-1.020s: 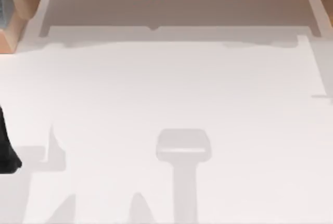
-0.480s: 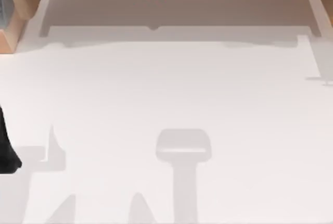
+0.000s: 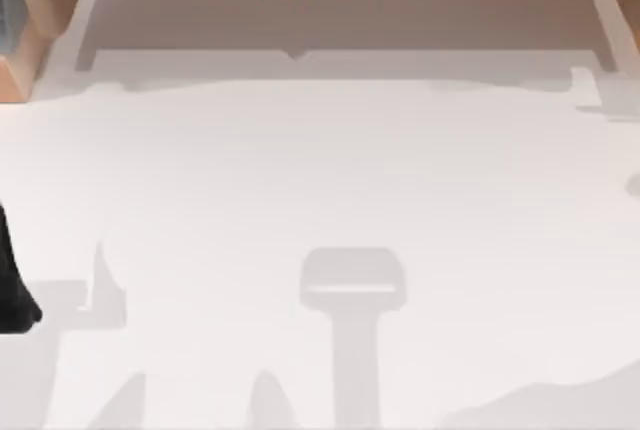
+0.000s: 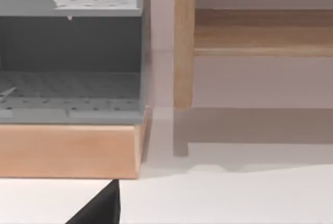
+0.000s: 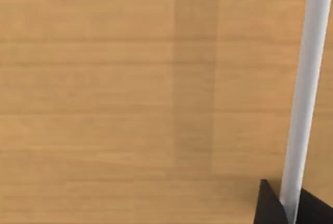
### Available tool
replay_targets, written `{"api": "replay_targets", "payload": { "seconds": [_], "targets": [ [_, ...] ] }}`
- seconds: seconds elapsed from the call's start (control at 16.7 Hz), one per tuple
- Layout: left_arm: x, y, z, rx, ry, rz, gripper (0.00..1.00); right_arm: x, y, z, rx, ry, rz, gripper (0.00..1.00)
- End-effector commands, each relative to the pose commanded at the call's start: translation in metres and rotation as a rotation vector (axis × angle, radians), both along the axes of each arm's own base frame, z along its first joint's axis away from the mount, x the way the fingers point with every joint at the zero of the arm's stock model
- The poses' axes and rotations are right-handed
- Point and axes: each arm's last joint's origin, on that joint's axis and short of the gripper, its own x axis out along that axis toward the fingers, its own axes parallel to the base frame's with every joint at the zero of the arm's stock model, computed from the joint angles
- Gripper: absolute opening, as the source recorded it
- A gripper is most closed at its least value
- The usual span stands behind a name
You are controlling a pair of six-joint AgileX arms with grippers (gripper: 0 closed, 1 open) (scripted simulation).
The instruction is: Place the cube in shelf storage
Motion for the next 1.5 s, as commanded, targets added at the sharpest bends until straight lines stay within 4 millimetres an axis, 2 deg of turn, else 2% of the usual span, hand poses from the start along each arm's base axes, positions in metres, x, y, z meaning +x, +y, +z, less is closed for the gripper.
{"api": "replay_targets", "payload": {
  "seconds": [0.42,0.84,1.14,1.5],
  "targets": [
    [0.0,0.0,0.0,0.0,0.0,0.0,1.0,0.008,-0.001,-0.003,0.006,0.011,-0.007,0.0],
    [0.0,0.0,0.0,0.0,0.0,0.0,1.0,0.062,-0.002,-0.001,0.002,0.003,-0.003,0.0],
    [0.0,0.0,0.0,0.0,0.0,0.0,1.0,0.068,-0.001,-0.001,0.006,0.008,-0.004,0.0],
    [0.0,0.0,0.0,0.0,0.0,0.0,1.0,0.068,-0.001,-0.001,0.006,0.008,-0.004,0.45]
  ]
}}
